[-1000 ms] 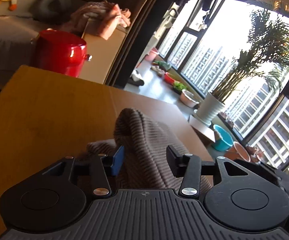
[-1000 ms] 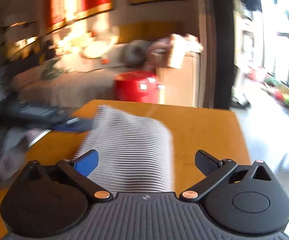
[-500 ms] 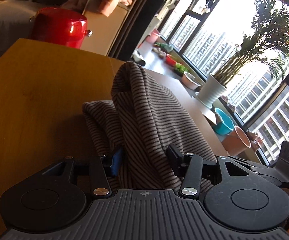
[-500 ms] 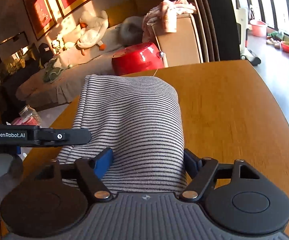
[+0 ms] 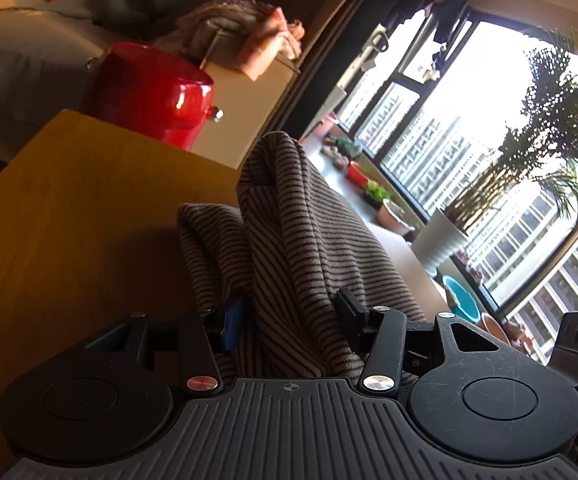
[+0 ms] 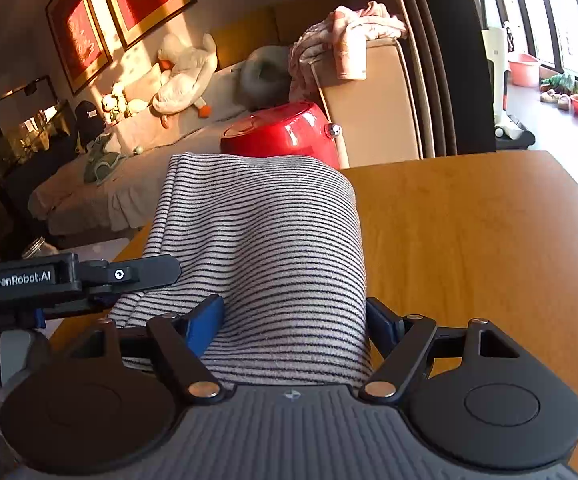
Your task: Fold clothes
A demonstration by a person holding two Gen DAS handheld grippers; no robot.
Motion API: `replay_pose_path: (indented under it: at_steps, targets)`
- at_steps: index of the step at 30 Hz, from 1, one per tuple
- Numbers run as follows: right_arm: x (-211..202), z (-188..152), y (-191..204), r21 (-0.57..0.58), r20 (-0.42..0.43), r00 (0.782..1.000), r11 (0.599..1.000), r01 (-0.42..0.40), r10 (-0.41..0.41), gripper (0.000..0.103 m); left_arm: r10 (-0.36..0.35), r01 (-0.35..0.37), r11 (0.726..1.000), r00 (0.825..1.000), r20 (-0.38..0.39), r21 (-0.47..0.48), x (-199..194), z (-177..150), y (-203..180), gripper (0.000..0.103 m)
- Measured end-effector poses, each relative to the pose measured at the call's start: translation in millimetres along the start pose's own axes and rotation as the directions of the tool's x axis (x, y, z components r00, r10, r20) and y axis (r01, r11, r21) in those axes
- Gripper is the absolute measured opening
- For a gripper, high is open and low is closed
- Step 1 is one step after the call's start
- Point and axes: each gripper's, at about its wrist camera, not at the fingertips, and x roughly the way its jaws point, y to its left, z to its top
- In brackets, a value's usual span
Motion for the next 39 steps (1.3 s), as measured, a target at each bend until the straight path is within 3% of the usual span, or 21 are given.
replay_pose_path:
  at_steps: [8, 39]
  targets:
    - [26, 16, -8, 0.032, -0.016, 1.000, 0.999, -0.026, 0.027, 0.087, 0.014, -0.016, 0.999, 0.999, 0.050, 0.037, 3, 3, 6, 0.054]
    - [22, 13, -8, 0.060, 0.003, 1.000, 0.998, -0.001, 0.001, 0.096, -0.001, 0.000, 1.000, 0.998, 0.055, 0.025, 8, 8, 9, 0.055]
